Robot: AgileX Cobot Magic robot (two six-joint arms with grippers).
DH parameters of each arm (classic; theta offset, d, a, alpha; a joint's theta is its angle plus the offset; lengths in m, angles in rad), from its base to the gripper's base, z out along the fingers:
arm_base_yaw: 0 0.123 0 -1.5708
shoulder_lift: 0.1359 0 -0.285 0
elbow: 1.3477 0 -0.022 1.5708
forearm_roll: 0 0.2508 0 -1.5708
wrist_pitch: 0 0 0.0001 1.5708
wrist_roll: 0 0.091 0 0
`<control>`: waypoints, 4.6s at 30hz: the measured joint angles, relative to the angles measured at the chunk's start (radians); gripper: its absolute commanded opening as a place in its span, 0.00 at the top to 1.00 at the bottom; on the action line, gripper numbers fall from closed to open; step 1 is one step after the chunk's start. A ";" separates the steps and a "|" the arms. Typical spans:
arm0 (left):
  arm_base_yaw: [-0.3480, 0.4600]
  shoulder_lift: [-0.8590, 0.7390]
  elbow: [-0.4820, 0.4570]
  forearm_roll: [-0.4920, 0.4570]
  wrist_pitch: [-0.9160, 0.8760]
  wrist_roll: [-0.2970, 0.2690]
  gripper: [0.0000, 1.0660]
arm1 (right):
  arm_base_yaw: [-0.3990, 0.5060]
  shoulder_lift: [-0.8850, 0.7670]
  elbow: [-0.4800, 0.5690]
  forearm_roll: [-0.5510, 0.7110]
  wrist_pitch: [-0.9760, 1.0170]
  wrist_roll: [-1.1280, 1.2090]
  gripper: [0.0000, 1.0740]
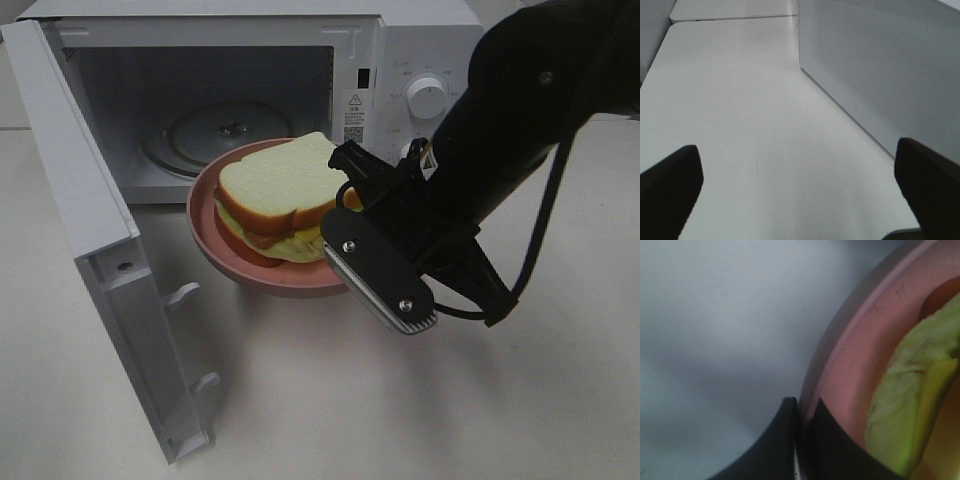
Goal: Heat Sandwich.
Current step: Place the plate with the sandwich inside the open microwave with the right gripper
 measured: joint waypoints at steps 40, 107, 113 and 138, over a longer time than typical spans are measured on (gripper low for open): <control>0.000 0.000 0.000 0.000 0.000 0.000 0.05 | 0.000 0.397 -0.546 -0.018 0.158 0.043 1.00; 0.000 0.000 0.000 0.000 0.000 0.000 0.05 | -0.044 0.833 -1.193 -0.103 0.289 0.334 0.90; 0.000 0.000 0.000 0.000 0.000 0.000 0.05 | -0.044 0.834 -1.193 -0.107 0.261 0.334 0.73; 0.000 0.000 0.000 0.000 0.000 0.000 0.05 | -0.044 0.812 -1.123 -0.064 0.139 0.441 0.27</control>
